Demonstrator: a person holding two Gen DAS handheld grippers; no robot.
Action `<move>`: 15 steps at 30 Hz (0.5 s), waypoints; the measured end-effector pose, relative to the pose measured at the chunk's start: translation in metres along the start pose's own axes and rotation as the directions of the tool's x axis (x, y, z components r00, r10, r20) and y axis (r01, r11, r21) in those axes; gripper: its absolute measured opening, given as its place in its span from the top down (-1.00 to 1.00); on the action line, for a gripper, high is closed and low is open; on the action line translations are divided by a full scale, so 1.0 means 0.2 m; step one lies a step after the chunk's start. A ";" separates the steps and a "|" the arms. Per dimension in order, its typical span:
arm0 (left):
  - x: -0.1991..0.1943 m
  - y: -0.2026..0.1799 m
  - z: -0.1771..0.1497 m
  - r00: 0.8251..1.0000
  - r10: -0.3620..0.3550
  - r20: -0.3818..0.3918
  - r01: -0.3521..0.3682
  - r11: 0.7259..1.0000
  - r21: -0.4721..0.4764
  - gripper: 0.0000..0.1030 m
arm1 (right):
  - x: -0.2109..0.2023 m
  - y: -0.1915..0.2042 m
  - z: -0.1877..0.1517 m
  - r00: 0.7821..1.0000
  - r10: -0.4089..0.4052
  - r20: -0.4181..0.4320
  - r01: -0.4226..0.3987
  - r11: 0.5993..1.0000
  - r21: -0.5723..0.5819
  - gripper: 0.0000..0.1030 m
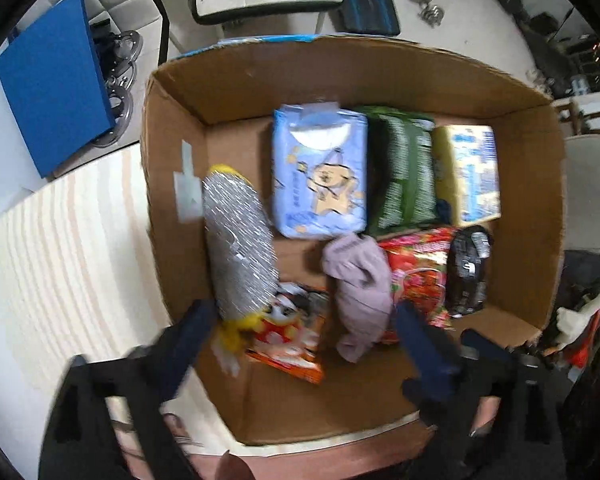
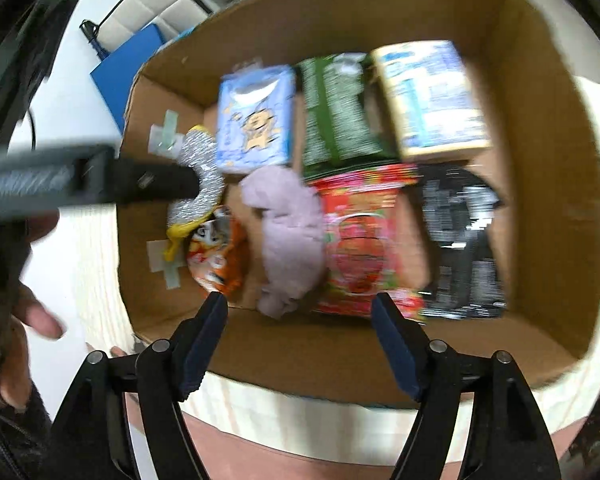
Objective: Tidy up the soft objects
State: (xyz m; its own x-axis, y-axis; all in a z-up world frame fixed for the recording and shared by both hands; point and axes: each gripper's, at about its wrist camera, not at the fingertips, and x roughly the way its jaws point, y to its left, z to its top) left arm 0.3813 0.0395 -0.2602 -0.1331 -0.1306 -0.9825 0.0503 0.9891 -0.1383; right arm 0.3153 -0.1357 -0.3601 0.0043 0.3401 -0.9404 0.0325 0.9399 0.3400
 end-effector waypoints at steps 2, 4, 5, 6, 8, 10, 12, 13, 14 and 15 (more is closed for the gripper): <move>-0.04 0.00 -0.06 0.999 -0.014 0.047 0.015 1.000 -0.019 -0.95 | -0.07 -0.05 -0.01 1.000 -0.024 0.020 0.024 1.000 -0.013 -0.72; -0.07 -0.01 -0.15 0.994 -0.009 0.107 0.015 0.999 -0.050 -0.95 | -0.13 -0.09 -0.04 0.997 -0.057 0.060 0.059 0.998 -0.035 -1.00; -0.08 -0.03 -0.19 0.990 -0.003 0.140 0.012 0.998 -0.066 -0.96 | -0.16 -0.10 -0.05 0.992 -0.089 0.084 0.093 0.994 -0.048 -1.00; -0.11 -0.03 -0.24 0.984 0.013 0.177 0.002 0.997 -0.083 -0.96 | -0.20 -0.12 -0.07 0.985 -0.131 0.111 0.138 0.988 -0.062 -1.00; -0.14 -0.06 -0.32 0.969 0.052 0.243 -0.026 0.994 -0.107 -0.96 | -0.26 -0.14 -0.10 0.973 -0.182 0.145 0.194 0.978 -0.077 -1.00; -0.18 -0.09 -0.40 0.953 0.074 0.294 -0.040 0.992 -0.120 -0.96 | -0.32 -0.17 -0.13 0.958 -0.225 0.178 0.242 0.967 -0.078 -1.00; -0.20 -0.12 -0.45 0.942 0.086 0.326 -0.047 0.991 -0.128 -0.96 | -0.36 -0.19 -0.15 0.951 -0.239 0.196 0.259 0.963 -0.079 -1.00; -0.20 -0.13 -0.48 0.937 0.084 0.340 -0.041 0.990 -0.133 -0.96 | -0.38 -0.21 -0.16 0.946 -0.247 0.210 0.268 0.960 -0.076 -1.00; -0.21 -0.14 -0.51 0.932 0.091 0.352 -0.046 0.990 -0.133 -0.96 | -0.39 -0.21 -0.16 0.941 -0.255 0.221 0.278 0.958 -0.076 -1.00; -0.21 -0.14 -0.53 0.925 0.111 0.363 -0.066 0.989 -0.136 -0.96 | -0.39 -0.21 -0.16 0.936 -0.267 0.227 0.291 0.954 -0.077 -1.00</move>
State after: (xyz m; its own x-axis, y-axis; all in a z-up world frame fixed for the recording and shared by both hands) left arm 0.2803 0.0237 -0.2013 0.2414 -0.0352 -0.9698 -0.0758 0.9956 -0.0550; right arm 0.2809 -0.2004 -0.3004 0.2227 0.0598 -0.9731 -0.0444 0.9977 0.0512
